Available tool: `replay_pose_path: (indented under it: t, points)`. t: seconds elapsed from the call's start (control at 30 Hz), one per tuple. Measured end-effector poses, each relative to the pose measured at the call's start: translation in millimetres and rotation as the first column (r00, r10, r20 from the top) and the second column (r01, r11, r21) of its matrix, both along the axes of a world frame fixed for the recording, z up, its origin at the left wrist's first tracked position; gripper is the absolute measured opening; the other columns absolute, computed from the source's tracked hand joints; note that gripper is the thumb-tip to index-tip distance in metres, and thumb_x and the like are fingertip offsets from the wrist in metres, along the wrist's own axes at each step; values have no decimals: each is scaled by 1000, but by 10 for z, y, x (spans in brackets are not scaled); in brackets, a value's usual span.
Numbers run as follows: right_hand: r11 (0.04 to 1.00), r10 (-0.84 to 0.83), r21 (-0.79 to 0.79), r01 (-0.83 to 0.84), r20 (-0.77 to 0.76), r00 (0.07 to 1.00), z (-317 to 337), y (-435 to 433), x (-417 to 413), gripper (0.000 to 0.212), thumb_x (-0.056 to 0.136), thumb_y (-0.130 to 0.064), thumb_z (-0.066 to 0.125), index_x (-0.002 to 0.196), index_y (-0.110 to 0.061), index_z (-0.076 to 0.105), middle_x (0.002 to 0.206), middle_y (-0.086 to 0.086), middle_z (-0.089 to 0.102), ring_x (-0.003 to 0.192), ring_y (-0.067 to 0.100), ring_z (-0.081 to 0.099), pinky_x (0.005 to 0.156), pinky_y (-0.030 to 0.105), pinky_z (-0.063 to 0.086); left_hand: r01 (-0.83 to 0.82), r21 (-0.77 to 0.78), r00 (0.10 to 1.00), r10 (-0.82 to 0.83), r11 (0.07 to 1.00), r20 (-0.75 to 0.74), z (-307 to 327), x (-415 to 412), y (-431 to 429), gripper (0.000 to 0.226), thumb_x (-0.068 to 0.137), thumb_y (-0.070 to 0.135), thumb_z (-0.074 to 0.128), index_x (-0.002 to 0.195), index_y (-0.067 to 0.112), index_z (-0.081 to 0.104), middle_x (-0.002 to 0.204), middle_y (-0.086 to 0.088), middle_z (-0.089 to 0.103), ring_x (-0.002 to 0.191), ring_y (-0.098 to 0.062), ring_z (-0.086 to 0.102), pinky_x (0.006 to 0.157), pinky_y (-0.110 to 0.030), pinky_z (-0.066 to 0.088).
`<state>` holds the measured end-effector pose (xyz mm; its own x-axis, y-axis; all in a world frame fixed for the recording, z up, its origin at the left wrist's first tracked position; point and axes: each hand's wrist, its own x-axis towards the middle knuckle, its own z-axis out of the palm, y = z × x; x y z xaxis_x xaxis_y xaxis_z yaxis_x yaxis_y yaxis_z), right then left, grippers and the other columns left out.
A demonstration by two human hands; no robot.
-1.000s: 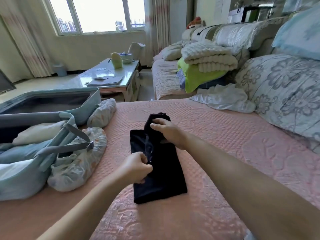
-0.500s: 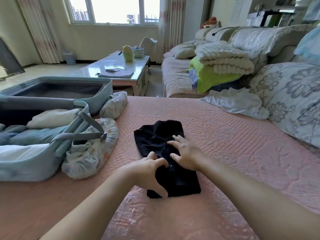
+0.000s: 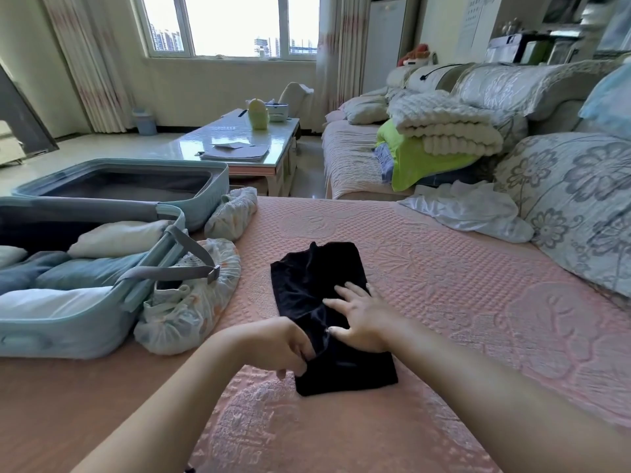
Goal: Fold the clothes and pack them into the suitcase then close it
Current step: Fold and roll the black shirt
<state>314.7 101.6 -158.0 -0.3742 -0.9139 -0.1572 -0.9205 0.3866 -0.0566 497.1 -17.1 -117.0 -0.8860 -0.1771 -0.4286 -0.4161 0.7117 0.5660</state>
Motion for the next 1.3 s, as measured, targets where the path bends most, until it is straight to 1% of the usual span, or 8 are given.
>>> replay_pose_path:
  t: [0.1,0.2,0.37,0.53,0.8,1.03,1.2,1.3]
  points:
    - [998,-20,-58,18,-28,999,87,-103,-6,55,98,-60,39,147,-36,44,159,0,33,148,21,24,120,48,12,-310,96,947,316,946,-59,-18,-76,-152,17,83,9,47,86,15,62,77,-1,70,62,-20,63,53,-21,46]
    - [971,-34,-239,10,-93,995,138,-248,-95,42,100,-51,42,133,-33,59,144,-2,48,135,21,39,112,40,26,-564,-197,804,479,802,-352,-152,-270,-423,19,87,17,44,90,20,62,96,-5,69,86,-23,62,77,-33,52]
    - [976,-52,-217,30,-98,994,-3,-491,-243,54,100,-48,43,150,-29,38,163,5,24,150,23,18,121,42,15,-653,-370,757,585,661,-290,-451,-642,-650,55,100,43,38,134,1,48,139,-20,51,130,-35,45,106,-40,38]
    - [990,-61,-130,57,-26,998,-136,-601,-332,68,99,-54,38,159,-36,12,168,2,4,154,20,3,124,44,3,-646,-543,747,592,537,-303,-587,-936,-772,60,95,52,46,137,9,51,142,-13,48,133,-32,40,110,-41,31]
    - [994,-76,-82,76,5,997,-84,-741,-304,80,94,-69,36,159,-40,1,168,2,-8,155,21,-4,124,49,-1,-877,230,296,850,423,-435,-407,-905,-869,27,101,23,43,119,4,51,121,-20,60,116,-35,55,94,-35,40]
    - [995,-86,62,82,66,994,-30,-790,-242,92,84,-83,39,159,-41,4,167,4,-14,154,21,-12,122,51,-7,-687,228,436,642,690,-631,-264,-957,-759,35,93,4,53,124,19,61,118,0,65,112,-17,60,98,-22,41]
    - [924,-35,-326,200,448,893,177,-562,-416,63,83,-29,72,143,-28,51,143,-4,52,135,18,47,105,24,36,-391,573,656,655,720,-375,-137,-1223,-521,49,103,15,50,148,22,32,138,2,47,92,-26,68,75,-33,60]
    - [879,-150,-370,300,384,911,208,-480,-523,75,80,-15,61,151,-21,39,151,3,44,140,24,40,115,35,33,-444,528,533,687,724,-494,-185,-1138,-539,33,102,2,38,124,22,53,128,-5,59,71,-19,67,60,-28,56]
